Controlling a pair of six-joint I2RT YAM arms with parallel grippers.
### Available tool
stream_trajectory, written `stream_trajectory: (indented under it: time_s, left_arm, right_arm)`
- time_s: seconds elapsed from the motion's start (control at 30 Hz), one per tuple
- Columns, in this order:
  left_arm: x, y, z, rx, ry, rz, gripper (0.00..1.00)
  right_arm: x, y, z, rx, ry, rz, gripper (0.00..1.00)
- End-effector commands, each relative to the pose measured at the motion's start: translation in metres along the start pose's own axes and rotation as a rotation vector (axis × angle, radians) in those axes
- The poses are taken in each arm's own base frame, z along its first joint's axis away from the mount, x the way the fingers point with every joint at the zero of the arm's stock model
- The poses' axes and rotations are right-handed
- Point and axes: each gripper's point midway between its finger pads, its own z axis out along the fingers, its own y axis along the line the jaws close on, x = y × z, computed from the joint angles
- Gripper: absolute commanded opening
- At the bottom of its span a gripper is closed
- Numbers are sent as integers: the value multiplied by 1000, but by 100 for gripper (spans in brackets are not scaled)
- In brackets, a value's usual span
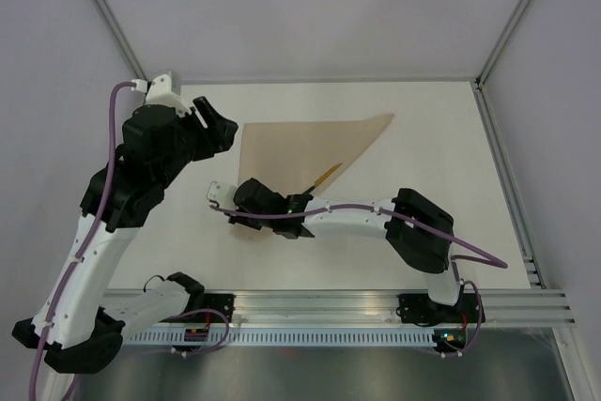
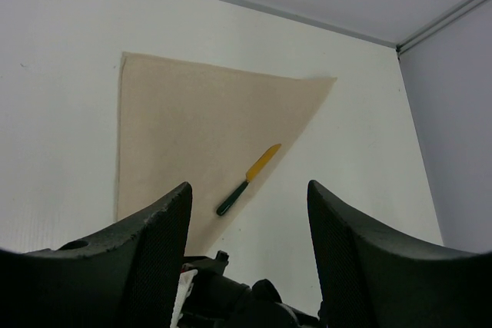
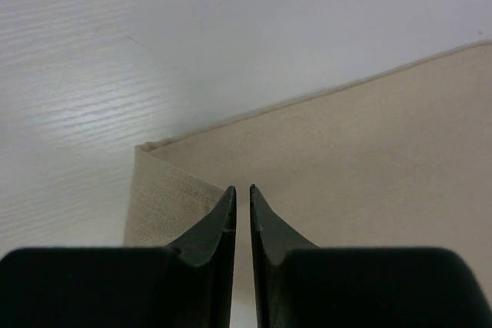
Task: Fold the napkin, place the utensils inside, and roll it up
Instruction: Fold the napkin
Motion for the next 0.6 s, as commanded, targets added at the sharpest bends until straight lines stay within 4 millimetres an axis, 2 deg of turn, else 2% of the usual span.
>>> stream_trajectory:
  time_s: [0.0, 0.03, 0.3, 0.57]
  left_arm:
    - [-8, -13, 3, 53, -21, 14, 67]
    - [-8, -13, 5, 55, -22, 14, 67]
    - [0, -22, 26, 81, 10, 16, 67]
    - [8, -27, 41, 94, 32, 17, 67]
  right_arm:
    - [3, -40, -20, 89, 14, 51, 17]
    - [4, -53, -25, 107, 12, 68, 17]
    - [30, -111, -42, 199, 40, 130, 15]
    - [58, -185, -58, 311, 57, 207, 15]
